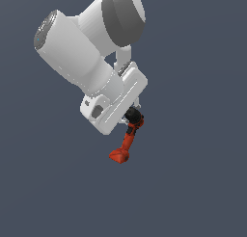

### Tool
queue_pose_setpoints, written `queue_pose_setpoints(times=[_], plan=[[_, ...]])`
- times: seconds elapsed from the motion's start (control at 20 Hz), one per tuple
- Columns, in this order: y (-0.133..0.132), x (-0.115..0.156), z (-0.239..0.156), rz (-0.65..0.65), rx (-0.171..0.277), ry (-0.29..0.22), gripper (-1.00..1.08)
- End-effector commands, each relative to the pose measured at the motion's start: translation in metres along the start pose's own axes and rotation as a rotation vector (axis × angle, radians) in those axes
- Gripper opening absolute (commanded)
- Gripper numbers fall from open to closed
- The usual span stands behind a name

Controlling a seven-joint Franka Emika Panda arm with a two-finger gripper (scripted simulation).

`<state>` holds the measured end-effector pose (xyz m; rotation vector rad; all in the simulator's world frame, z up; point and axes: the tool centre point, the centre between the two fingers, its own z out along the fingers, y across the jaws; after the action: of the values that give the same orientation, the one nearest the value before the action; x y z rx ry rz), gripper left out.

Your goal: Pick up the object and move it to a goal position.

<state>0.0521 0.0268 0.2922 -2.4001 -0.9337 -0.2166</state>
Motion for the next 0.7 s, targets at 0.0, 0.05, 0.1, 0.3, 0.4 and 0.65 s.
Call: queue_pose_setpoints(times=[0.0, 0.05, 0.1, 0.3, 0.4, 0.65], plan=[[-0.0012, 0.0052, -0.0088, -0.004, -0.003, 0.004, -1.0], [-0.0012, 0.0059, -0.01, -0.004, -0.003, 0.004, -1.0], [-0.0011, 0.0065, -0.0108, -0.004, -0.003, 0.004, -1.0], [-0.0008, 0.007, -0.0107, -0.004, -0.003, 0.004, -1.0], [0.0003, 0.0046, -0.0079, 0.0, 0.002, 0.001, -1.0], [-0.0004, 0.0094, -0.0118, 0.0, 0.002, 0.001, -1.0]])
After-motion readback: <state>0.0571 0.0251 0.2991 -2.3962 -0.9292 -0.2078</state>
